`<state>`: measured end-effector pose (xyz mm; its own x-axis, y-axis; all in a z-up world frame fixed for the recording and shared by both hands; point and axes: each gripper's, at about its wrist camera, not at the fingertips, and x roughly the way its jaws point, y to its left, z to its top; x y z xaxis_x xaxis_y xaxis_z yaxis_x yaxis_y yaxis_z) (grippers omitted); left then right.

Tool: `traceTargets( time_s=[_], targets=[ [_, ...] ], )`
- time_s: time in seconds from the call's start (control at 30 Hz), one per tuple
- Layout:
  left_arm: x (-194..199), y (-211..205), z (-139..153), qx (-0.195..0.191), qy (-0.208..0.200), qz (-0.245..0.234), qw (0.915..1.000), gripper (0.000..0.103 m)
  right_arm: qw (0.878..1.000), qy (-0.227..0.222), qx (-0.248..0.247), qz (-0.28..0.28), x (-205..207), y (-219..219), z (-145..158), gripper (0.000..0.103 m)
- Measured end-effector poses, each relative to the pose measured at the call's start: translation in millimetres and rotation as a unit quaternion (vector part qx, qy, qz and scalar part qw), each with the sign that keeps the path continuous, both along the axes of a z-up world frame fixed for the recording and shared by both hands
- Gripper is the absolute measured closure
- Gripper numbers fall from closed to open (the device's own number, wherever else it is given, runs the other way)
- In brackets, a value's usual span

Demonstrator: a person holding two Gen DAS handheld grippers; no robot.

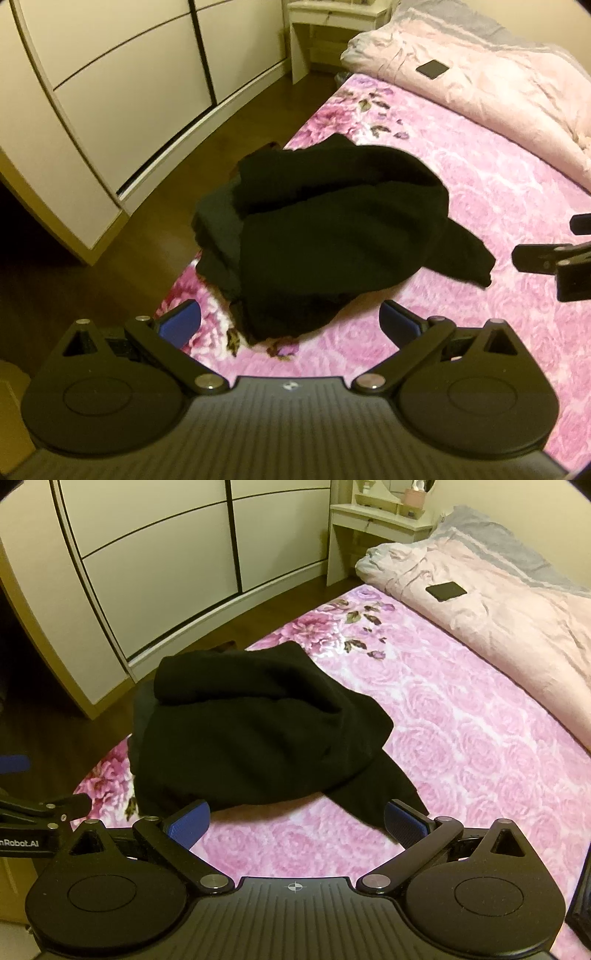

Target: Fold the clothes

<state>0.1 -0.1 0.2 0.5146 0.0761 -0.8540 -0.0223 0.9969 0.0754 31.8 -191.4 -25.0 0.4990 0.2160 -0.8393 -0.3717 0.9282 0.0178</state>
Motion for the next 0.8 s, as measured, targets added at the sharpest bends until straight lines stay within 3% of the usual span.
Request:
traceTargets(
  time_s=[0.27, 0.4, 0.8],
  targets=[
    [-20.2, 10.8, 5.2, -0.038, -0.019, -0.001, 0.9991, 0.004, 1.0, 0.004, 0.006, 0.004, 2.9, -6.8, -9.4, 0.0],
    [1.4, 3.6, -2.6, -0.027, 0.016, 0.014, 0.9994, 0.004, 1.0, 0.006, 0.009, 0.006, 4.4, -10.1, -14.2, 0.0],
    [1.1, -9.3, -2.6, -0.028, 0.011, 0.011, 0.9995, 0.004, 0.999, -0.01, 0.01, 0.035, 30.0, -25.8, -29.2, 0.0]
  ],
)
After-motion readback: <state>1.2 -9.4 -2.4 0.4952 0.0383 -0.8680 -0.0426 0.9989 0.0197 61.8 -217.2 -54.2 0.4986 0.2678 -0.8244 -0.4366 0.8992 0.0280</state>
